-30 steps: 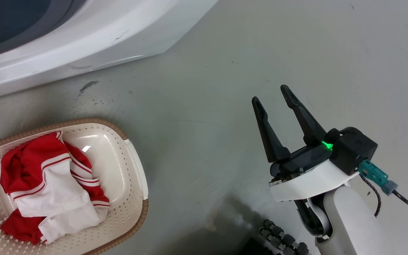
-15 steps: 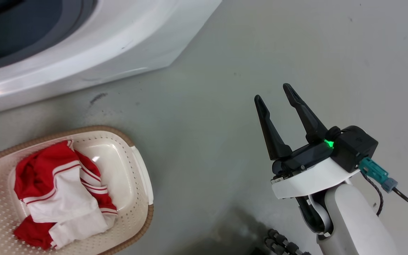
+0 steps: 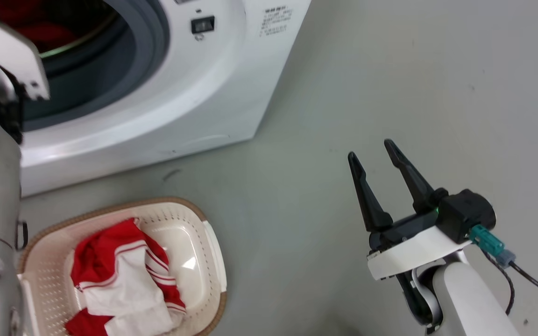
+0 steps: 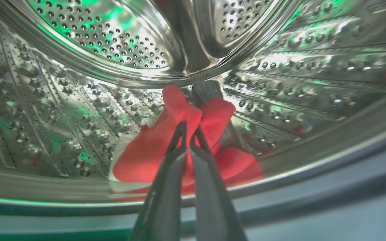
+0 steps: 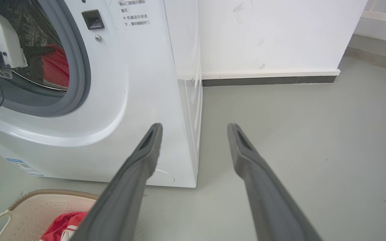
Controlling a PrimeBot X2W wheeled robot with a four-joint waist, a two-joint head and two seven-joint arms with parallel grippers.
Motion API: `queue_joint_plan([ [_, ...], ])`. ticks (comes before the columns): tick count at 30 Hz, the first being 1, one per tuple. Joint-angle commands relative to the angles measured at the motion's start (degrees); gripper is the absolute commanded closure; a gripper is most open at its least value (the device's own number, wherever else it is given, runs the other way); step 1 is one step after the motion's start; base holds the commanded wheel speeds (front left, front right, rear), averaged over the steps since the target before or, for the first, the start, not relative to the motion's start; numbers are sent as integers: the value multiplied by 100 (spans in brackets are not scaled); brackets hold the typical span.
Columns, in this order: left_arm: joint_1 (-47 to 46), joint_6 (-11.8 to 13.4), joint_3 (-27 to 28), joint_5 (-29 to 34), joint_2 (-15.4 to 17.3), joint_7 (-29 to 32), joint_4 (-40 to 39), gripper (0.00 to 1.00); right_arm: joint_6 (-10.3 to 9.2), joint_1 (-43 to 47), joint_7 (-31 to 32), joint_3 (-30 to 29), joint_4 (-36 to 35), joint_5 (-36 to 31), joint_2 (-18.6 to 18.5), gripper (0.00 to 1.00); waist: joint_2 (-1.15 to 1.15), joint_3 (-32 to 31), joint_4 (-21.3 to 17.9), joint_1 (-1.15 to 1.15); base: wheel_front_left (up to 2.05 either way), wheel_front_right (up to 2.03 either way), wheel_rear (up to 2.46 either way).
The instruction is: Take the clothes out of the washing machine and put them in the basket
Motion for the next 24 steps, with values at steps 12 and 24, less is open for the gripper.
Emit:
queue_joint_plan([
  [12, 1054, -449, 133, -515, -588, -792, 197, 100, -4, 677, 193, -136, 132, -227, 3, 0, 0, -1527, 586, 0, 0, 0, 0],
  [24, 2383, -462, 516, -719, -960, -809, -1978, 100, -4, 1169, 544, -321, -201, -422, 3, 0, 0, -2173, 849, 0, 0, 0, 0],
])
